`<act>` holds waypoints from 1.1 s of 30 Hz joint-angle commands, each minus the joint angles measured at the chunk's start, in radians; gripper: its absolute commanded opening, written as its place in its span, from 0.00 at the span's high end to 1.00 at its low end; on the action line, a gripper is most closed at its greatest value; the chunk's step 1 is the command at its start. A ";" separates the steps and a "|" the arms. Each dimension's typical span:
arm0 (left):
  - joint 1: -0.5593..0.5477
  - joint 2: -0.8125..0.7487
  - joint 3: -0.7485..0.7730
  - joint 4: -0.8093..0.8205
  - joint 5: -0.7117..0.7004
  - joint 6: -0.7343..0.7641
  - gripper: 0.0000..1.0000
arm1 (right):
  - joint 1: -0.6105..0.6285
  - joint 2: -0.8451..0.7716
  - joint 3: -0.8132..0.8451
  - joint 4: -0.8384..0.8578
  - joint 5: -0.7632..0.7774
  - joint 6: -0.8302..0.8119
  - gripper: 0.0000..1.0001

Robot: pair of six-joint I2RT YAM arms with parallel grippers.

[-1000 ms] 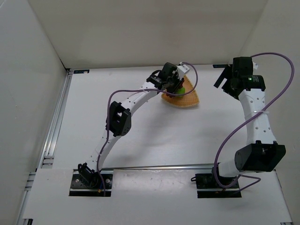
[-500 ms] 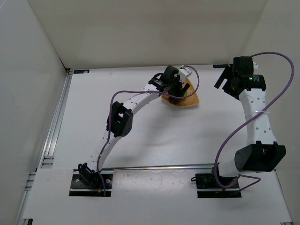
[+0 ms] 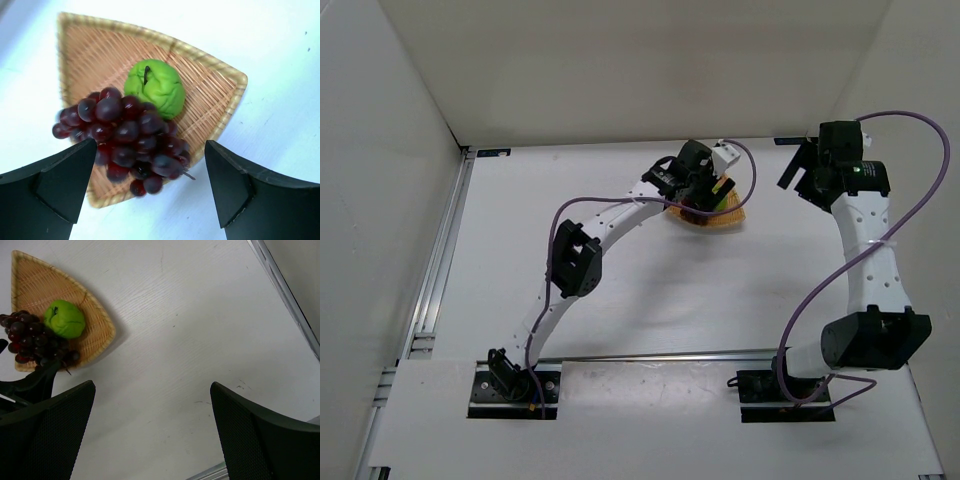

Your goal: Place and organize the fake fruits in the fruit bowl

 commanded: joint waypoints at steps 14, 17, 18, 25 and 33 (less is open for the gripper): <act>-0.021 -0.594 -0.477 -0.021 -0.468 0.044 0.00 | -0.034 -0.084 -0.171 0.033 -0.257 0.044 0.00; 0.079 -0.792 -0.759 -0.062 -0.445 0.044 0.00 | -0.045 -0.107 -0.229 0.044 -0.280 0.054 0.00; 0.147 -0.838 -0.869 -0.075 -0.428 0.055 0.00 | -0.045 -0.116 -0.254 0.044 -0.290 0.063 0.00; 0.571 -1.188 -1.157 -0.217 -0.407 -0.002 0.00 | -0.089 -0.144 -0.332 0.044 -0.338 0.093 0.00; 0.844 -1.541 -1.426 -0.227 -0.365 -0.002 0.00 | -0.100 -0.144 -0.345 0.044 -0.393 0.135 0.00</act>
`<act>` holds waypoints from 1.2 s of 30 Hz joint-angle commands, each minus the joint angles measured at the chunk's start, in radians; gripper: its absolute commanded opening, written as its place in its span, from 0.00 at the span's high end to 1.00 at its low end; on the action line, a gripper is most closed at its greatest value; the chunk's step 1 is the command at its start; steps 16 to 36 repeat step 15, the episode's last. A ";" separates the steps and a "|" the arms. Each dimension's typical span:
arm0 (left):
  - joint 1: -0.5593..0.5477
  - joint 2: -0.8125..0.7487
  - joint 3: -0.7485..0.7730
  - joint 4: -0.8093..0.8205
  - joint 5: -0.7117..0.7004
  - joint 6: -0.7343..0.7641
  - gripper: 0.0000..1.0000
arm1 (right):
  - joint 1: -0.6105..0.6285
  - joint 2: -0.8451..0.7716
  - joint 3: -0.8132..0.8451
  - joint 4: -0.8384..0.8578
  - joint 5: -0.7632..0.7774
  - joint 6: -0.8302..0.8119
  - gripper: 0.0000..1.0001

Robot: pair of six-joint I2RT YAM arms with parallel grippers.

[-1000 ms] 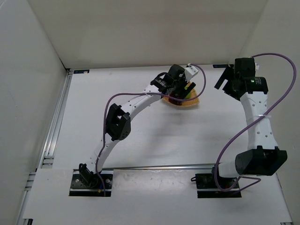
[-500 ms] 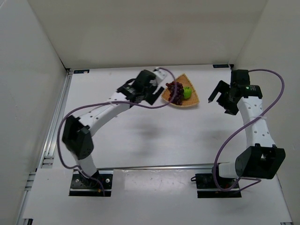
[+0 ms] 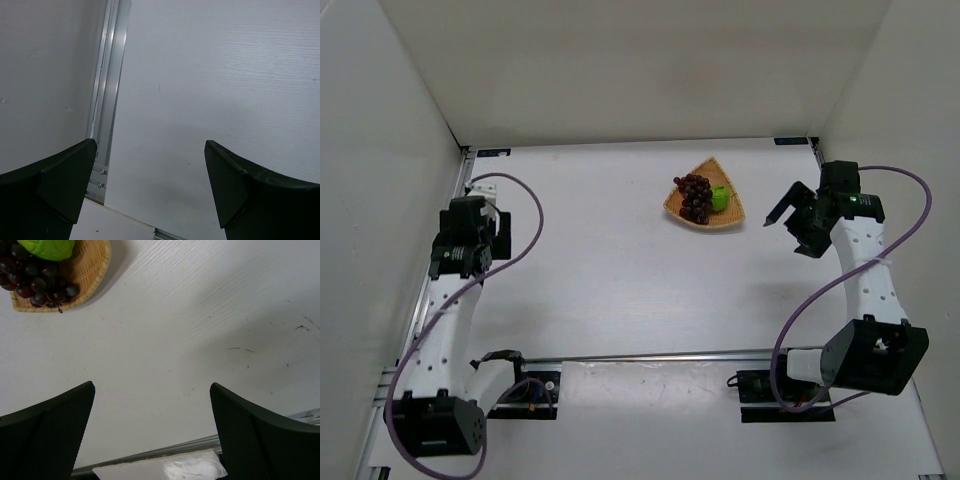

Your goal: Place and organize the fake fruits in the fruit bowl

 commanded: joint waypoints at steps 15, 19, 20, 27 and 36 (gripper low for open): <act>0.059 -0.231 -0.121 -0.014 0.061 -0.082 0.00 | -0.003 -0.079 -0.065 0.016 -0.063 0.026 0.00; 0.059 -0.231 -0.121 -0.014 0.061 -0.082 0.00 | -0.003 -0.079 -0.065 0.016 -0.063 0.026 0.00; 0.059 -0.231 -0.121 -0.014 0.061 -0.082 0.00 | -0.003 -0.079 -0.065 0.016 -0.063 0.026 0.00; 0.059 -0.231 -0.121 -0.014 0.061 -0.082 0.00 | -0.003 -0.079 -0.065 0.016 -0.063 0.026 0.00; 0.059 -0.231 -0.121 -0.014 0.061 -0.082 0.00 | -0.003 -0.079 -0.065 0.016 -0.063 0.026 0.00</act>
